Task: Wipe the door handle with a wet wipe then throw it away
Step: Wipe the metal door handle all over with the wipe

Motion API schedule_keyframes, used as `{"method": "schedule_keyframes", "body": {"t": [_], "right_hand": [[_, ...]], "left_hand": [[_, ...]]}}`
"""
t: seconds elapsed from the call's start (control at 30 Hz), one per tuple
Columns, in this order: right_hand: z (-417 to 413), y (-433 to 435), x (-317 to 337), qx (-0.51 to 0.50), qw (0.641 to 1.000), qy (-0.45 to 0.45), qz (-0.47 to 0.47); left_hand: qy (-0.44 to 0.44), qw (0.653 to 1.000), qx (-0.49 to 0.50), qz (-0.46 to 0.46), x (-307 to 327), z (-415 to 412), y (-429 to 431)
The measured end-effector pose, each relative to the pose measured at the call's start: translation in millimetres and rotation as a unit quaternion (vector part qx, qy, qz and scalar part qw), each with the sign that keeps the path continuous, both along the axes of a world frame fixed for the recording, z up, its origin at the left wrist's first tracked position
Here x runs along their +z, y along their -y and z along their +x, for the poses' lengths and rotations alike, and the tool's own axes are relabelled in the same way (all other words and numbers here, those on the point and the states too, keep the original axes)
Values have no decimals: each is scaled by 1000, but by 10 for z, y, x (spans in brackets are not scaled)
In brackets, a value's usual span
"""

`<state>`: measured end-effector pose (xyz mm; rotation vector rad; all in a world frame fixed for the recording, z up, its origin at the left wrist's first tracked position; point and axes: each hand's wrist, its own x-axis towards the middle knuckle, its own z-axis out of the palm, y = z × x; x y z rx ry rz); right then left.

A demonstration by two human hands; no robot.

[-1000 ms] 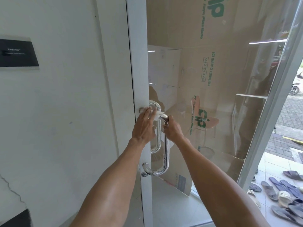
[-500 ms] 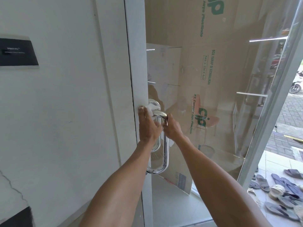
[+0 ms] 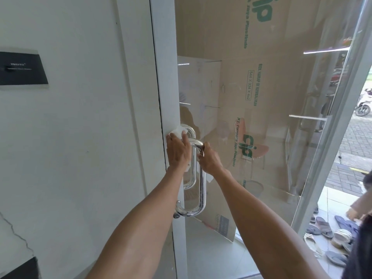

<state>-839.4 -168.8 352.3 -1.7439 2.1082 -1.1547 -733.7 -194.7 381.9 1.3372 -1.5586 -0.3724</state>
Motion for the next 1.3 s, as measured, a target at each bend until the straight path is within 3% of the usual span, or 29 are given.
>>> {"method": "schedule_keyframes", "body": {"t": [0.13, 0.27, 0.4, 0.5, 0.6, 0.7, 0.77, 0.8, 0.83, 0.9, 0.93, 1.03, 1.13, 1.3], "right_hand": [[-7, -8, 7, 5, 1000, -7, -2], [-16, -16, 9, 7, 1000, -11, 2], [-22, -9, 10, 8, 1000, -7, -2], [-21, -2, 2, 9, 1000, -6, -4], [-25, 8, -12, 10, 1000, -8, -6], [-36, 18, -25, 9, 1000, -8, -8], [-36, 30, -29, 6, 1000, -8, -11], [-31, 37, -30, 6, 1000, -8, -12], [-24, 43, -30, 6, 1000, -10, -12], [-15, 56, -31, 5, 1000, -11, -13], [-10, 60, -36, 5, 1000, -9, -13], [-24, 69, -52, 6, 1000, -6, -14], [-48, 74, -47, 9, 1000, -10, -16], [-46, 84, -42, 5, 1000, -16, -14]], "left_hand": [[115, 990, 18, -76, -118, 51, 9], [211, 955, 59, -199, -185, 169, 4], [216, 933, 11, -288, -174, 224, 12], [240, 946, -35, -216, -186, 250, -5], [200, 971, -8, -130, -224, 236, 9], [77, 997, 13, -9, -198, 171, 10], [-72, 994, -26, 75, -156, 111, -46], [-190, 972, -71, 116, -117, 81, -82], [-331, 922, -127, 154, -73, 40, -122], [-568, 773, -202, 197, 7, -36, -186], [-636, 717, -204, 199, 43, -54, -181], [-738, 624, -177, 186, 153, -19, -67], [-759, 585, -198, 207, 202, 17, 20], [-700, 604, -262, 276, 74, -73, -41]]}}
